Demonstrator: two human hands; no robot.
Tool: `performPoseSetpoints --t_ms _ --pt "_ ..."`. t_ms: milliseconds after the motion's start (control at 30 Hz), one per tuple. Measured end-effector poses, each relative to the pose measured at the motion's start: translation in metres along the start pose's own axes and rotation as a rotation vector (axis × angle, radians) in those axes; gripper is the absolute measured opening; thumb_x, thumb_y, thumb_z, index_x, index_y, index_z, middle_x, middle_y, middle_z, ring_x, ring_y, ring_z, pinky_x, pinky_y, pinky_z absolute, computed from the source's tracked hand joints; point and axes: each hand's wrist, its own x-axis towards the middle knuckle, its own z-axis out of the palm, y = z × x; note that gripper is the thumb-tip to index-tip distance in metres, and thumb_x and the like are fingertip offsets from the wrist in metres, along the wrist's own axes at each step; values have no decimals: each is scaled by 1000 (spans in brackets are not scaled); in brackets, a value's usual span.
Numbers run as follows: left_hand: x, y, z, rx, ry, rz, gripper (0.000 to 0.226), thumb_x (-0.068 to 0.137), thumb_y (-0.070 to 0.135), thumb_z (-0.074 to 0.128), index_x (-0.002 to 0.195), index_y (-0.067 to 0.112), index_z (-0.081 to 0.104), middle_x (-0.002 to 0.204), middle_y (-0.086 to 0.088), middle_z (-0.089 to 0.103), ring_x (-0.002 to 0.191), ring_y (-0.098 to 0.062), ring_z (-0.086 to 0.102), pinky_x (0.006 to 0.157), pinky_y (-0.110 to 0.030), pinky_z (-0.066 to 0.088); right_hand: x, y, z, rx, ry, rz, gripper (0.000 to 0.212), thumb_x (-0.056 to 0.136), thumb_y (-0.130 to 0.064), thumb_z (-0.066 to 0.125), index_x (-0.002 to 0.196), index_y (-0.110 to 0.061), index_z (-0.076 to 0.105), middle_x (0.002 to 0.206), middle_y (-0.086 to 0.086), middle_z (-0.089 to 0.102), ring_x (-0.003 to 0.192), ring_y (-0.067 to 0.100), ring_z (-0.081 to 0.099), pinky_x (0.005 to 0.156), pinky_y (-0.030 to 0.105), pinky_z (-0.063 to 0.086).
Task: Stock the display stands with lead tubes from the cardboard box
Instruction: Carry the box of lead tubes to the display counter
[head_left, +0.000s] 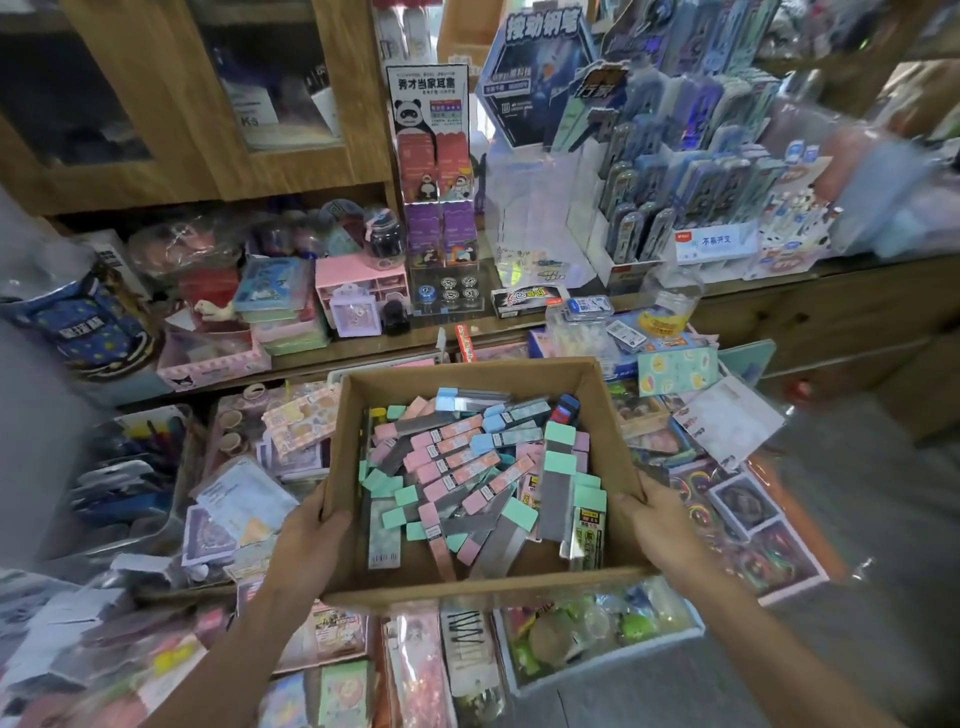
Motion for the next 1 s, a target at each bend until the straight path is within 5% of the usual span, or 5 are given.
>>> performPoseSetpoints --t_ms 333,433,733,867,1000 --pt "-48 33 -6 151 -307 244 33 98 21 53 106 49 67 97 12 75 86 -16 72 79 -45 59 -172 31 -28 130 354 154 25 99 -9 58 89 -28 69 81 -16 73 71 -8 68 55 12 46" --pt "-70 49 10 180 -408 288 40 97 22 54 92 60 66 83 16 75 74 -9 73 66 -35 57 -224 44 -34 154 457 209 27 102 -15 56 85 -34 64 79 -20 70 68 -4 69 56 15 44" --pt "-144 83 110 226 -670 407 46 92 8 58 88 51 72 77 22 75 67 -4 73 56 -24 52 -330 101 -84 238 739 289 23 103 -18 57 95 -38 67 89 -15 74 84 5 69 67 29 50" --pt "-179 93 172 320 -746 434 54 93 7 56 85 60 68 80 14 76 72 -14 72 64 -36 54 -349 150 -127 243 803 369 20 101 -17 60 93 -31 72 84 -11 76 84 14 70 80 37 55" --pt "-216 102 241 340 -732 411 45 96 16 57 82 57 69 81 13 75 76 -17 72 68 -40 55 -354 197 -190 210 845 416 22 100 -17 61 85 -29 71 69 -16 72 72 3 66 63 30 46"
